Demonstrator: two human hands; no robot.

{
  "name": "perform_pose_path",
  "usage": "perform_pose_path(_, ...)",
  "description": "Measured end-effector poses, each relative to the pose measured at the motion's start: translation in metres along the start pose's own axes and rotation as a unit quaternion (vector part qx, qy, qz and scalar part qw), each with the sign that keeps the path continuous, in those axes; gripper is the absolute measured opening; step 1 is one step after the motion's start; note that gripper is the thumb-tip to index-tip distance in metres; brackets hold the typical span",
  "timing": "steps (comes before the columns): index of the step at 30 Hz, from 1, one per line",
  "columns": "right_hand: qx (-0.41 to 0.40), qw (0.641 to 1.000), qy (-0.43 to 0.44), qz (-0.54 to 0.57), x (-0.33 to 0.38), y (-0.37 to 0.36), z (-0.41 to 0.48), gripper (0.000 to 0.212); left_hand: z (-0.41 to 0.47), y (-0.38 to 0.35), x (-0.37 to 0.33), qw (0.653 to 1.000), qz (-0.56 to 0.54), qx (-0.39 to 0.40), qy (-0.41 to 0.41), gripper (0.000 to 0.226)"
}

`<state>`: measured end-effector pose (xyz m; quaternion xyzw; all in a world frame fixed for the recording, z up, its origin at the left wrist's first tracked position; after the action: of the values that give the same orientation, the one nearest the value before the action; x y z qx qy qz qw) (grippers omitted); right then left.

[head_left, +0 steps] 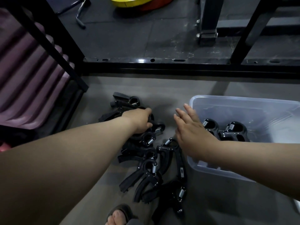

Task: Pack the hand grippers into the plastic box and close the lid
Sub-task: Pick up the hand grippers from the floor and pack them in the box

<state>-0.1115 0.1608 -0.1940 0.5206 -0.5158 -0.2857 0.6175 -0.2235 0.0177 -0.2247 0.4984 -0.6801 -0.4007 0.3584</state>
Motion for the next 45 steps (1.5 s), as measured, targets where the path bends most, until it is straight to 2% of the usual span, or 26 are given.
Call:
perform_pose_path(2, 0.014, 1.0, 0.005, -0.008, 0.0, 0.001, 0.0, 0.057, -0.006, 0.006, -0.004, 0.999, -0.013, -0.033, -0.003, 0.038)
perform_pose_path(5, 0.03, 0.999, 0.013, -0.012, 0.0, 0.001, -0.003, 0.058, -0.017, 0.02, 0.003, 0.986, -0.122, -0.096, 0.063, 0.038)
perform_pose_path(8, 0.031, 0.999, 0.038, -0.015, 0.0, 0.005, -0.007, 0.073, -0.026, 0.034, 0.012, 0.945, -0.271, -0.107, 0.147, 0.041)
perform_pose_path(10, 0.057, 0.997, 0.046, -0.017, 0.0, 0.002, -0.015, 0.066, -0.035, 0.042, 0.009, 0.91, -0.362, -0.113, 0.167, 0.039)
perform_pose_path(13, 0.048, 0.996, 0.07, -0.027, 0.007, 0.003, -0.033, 0.068, -0.057, 0.047, -0.009, 0.879, -0.429, -0.123, 0.169, 0.04)
perform_pose_path(15, 0.045, 0.993, 0.093, -0.05, 0.017, 0.004, -0.046, 0.059, -0.076, 0.051, -0.021, 0.865, -0.447, -0.148, 0.171, 0.045)
perform_pose_path(17, 0.052, 0.993, 0.101, -0.037, 0.025, 0.004, -0.057, 0.054, -0.092, 0.058, -0.037, 0.863, -0.45, -0.185, 0.137, 0.044)
perform_pose_path(19, 0.053, 0.993, 0.106, 0.014, 0.029, 0.002, -0.063, 0.053, -0.106, 0.062, -0.06, 0.872, -0.438, -0.208, 0.064, 0.041)
perform_pose_path(21, 0.006, 0.987, 0.102, 0.123, 0.03, 0.011, -0.067, 0.046, -0.119, 0.06, -0.08, 0.881, -0.426, -0.207, 0.008, 0.045)
perform_pose_path(23, -0.077, 0.975, 0.031, 0.208, 0.016, 0.03, -0.072, 0.029, -0.13, 0.058, -0.093, 0.887, -0.406, -0.22, -0.022, 0.047)
perform_pose_path(25, -0.156, 0.95, -0.065, 0.262, -0.004, 0.049, -0.078, 0.015, -0.139, 0.057, -0.102, 0.896, -0.37, -0.24, -0.042, 0.048)
perform_pose_path(28, -0.218, 0.867, -0.143, 0.424, -0.027, 0.055, -0.081, 0.025, -0.149, 0.05, -0.114, 0.913, -0.303, -0.259, -0.09, 0.053)
perform_pose_path(29, -0.224, 0.841, -0.147, 0.47, -0.029, 0.054, -0.08, 0.029, -0.152, 0.047, -0.118, 0.916, -0.276, -0.268, -0.11, 0.057)
perform_pose_path(32, -0.226, 0.792, -0.181, 0.538, -0.036, 0.045, -0.081, 0.044, -0.161, 0.037, -0.13, 0.915, -0.185, -0.32, -0.164, 0.058)
perform_pose_path(35, -0.228, 0.731, -0.228, 0.602, -0.043, 0.031, -0.084, 0.037, -0.166, 0.032, -0.138, 0.902, -0.125, -0.359, -0.206, 0.057)
perform_pose_path(37, -0.229, 0.687, -0.252, 0.642, -0.05, 0.027, -0.088, 0.032, -0.167, 0.028, -0.143, 0.907, -0.105, -0.333, -0.236, 0.061)
perform_pose_path(41, -0.232, 0.662, -0.266, 0.661, -0.063, 0.037, -0.095, 0.017, -0.167, 0.021, -0.152, 0.922, -0.11, -0.251, -0.272, 0.063)
perform_pose_path(45, -0.248, 0.655, -0.328, 0.634, -0.088, 0.043, -0.102, 0.029, -0.165, 0.023, -0.155, 0.909, -0.135, -0.235, -0.318, 0.054)
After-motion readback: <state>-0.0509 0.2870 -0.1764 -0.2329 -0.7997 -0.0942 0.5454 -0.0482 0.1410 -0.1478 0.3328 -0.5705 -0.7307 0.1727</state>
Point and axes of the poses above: each hand's wrist, its own z-axis towards the middle knuckle, its own y-axis out of the back of the hand, x = y × z, the point moved 7 cm from there along z, towards the middle knuckle, and after that the axes turned 13 degrees about y, right-handed, at the moved point
